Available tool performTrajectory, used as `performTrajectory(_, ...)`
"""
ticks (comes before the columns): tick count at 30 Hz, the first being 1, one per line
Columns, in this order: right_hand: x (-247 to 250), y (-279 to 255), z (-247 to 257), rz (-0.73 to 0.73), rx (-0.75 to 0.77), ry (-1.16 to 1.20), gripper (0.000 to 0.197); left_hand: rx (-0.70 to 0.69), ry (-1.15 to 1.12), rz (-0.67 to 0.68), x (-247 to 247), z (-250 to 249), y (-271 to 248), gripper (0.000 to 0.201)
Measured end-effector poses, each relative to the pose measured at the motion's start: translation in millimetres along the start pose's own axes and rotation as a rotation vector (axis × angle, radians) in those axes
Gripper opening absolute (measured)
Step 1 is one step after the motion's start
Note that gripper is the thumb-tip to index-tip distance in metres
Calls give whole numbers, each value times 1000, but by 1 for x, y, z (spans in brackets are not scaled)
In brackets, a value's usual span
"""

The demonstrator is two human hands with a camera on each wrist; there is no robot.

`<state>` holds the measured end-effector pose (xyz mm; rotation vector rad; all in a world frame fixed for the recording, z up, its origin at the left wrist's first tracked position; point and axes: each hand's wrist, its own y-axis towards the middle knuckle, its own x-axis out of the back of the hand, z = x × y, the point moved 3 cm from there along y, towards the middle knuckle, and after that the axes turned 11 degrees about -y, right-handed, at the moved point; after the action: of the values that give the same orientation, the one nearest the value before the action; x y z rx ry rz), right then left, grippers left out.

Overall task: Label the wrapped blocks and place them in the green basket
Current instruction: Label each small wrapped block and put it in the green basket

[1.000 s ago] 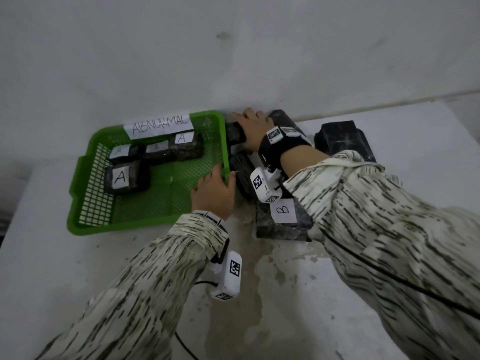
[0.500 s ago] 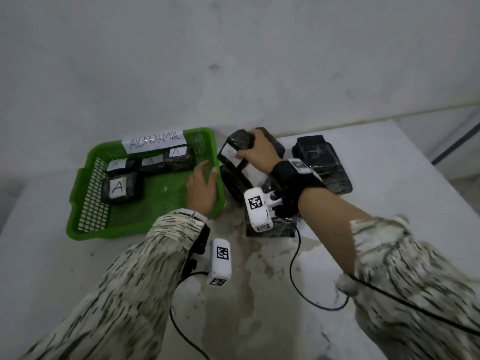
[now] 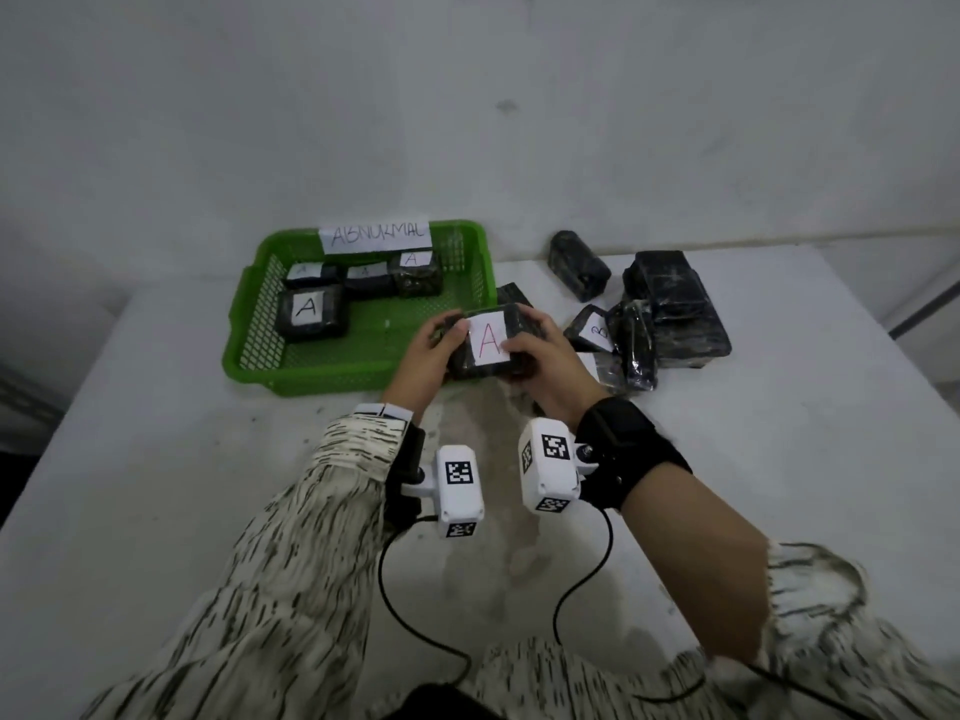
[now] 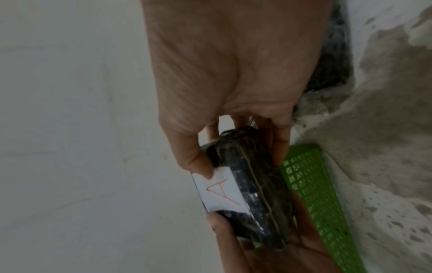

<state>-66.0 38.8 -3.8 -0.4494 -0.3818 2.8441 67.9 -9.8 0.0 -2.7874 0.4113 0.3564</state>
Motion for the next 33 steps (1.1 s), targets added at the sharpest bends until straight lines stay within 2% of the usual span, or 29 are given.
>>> performTrajectory(3, -7, -6, 2, 8, -38, -24, 25, -24, -6, 16, 5, -6, -7, 25)
performTrajectory(6, -12, -8, 3, -26, -36, -99, 27, -46, 11, 39, 4, -13, -11, 25)
performTrajectory(8, -15, -8, 3, -55, -31, -114, 20, -35, 4, 38, 5, -15, -12, 27)
performTrajectory(12, -19, -9, -2, -70, -39, -108, 5, -71, 70, 50, 8, -12, -14, 40)
performTrajectory(14, -21, -11, -5, -44, -49, -121, 8, -124, 118, 52, 10, -12, -15, 44)
performTrajectory(18, -22, -15, -2, -30, -4, -156, 35, -124, 95, 37, 11, -14, -16, 46)
performTrajectory(23, -19, -16, 4, -125, 74, -141, 34, 15, -71, 87, 7, -12, -17, 49)
performTrajectory(30, -23, -18, 3, -36, 32, -147, 41, -53, 105, 93, 7, -20, -17, 55)
performTrajectory(33, -23, -17, 5, -78, -6, -122, 35, -37, 43, 89, 6, -22, -21, 55)
